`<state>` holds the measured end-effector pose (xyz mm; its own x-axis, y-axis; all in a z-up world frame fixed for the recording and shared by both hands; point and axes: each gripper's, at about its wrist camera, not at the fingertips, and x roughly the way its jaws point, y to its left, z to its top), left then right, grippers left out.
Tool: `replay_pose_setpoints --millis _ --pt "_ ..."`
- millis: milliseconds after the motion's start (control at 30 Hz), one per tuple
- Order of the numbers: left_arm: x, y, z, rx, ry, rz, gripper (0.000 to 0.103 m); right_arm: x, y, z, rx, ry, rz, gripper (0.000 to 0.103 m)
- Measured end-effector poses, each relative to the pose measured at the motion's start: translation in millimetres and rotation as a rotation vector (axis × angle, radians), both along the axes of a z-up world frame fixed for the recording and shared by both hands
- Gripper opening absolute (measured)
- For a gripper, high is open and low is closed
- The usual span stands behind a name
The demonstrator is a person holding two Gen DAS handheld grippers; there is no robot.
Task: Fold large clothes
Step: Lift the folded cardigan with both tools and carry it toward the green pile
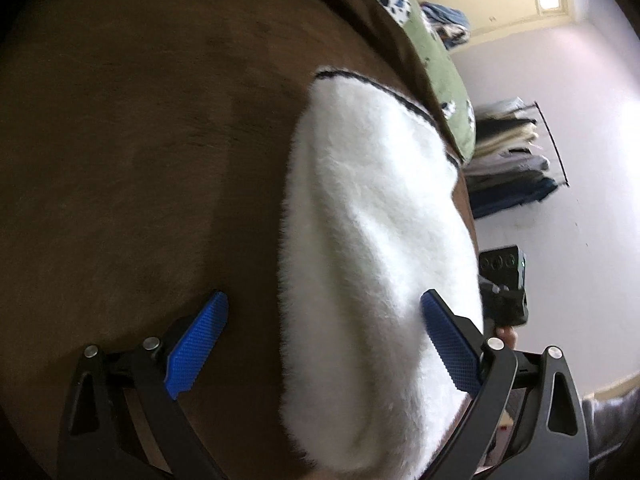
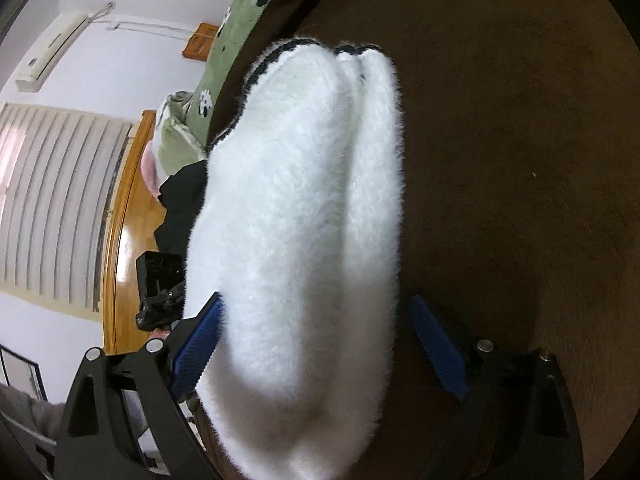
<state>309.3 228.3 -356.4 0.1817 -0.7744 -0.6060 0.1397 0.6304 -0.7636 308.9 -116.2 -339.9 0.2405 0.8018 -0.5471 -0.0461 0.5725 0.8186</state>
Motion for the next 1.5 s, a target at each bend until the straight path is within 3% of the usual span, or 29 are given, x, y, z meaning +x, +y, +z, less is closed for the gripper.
replay_pose_setpoints --millis 200,267,433,500,567,600,633,767,833,933,1233,1500 --pt "3 -19 -2 -0.062 -0.01 -0.058 0.094 9 15 4 0.001 -0.006 0.047 0.093" --pt "8 -36 -2 -0.058 -0.013 -0.098 0.096 15 28 5 -0.016 -0.004 0.073 0.099" --pt "17 -64 -2 -0.119 0.034 -0.197 0.095 25 48 3 -0.031 0.002 0.098 0.099" --pt "18 -77 -3 -0.068 0.029 -0.239 0.095 25 50 4 -0.044 0.003 0.096 0.099" --pt "18 -76 -3 -0.049 0.032 -0.247 0.087 23 52 5 -0.073 -0.002 0.088 0.089" --pt "17 -73 -3 -0.036 0.033 -0.239 0.079 21 52 7 -0.097 -0.006 0.085 0.075" --pt "16 -72 -2 -0.026 0.03 -0.232 0.076 19 52 7 -0.098 -0.007 0.079 0.067" --pt "12 -79 7 0.029 0.007 -0.206 0.063 14 59 17 -0.165 -0.013 0.039 0.051" --pt "9 -83 18 0.073 -0.017 -0.196 0.059 9 63 27 -0.192 -0.04 0.02 0.044" --pt "6 -87 28 0.114 -0.035 -0.175 0.058 6 63 36 -0.188 -0.058 -0.002 0.04" --pt "-6 -80 87 0.173 -0.117 -0.136 0.055 -6 58 91 -0.189 -0.139 -0.013 0.038" --pt "-25 -70 192 0.214 -0.18 -0.118 0.055 -20 55 185 -0.161 -0.196 -0.005 0.038"
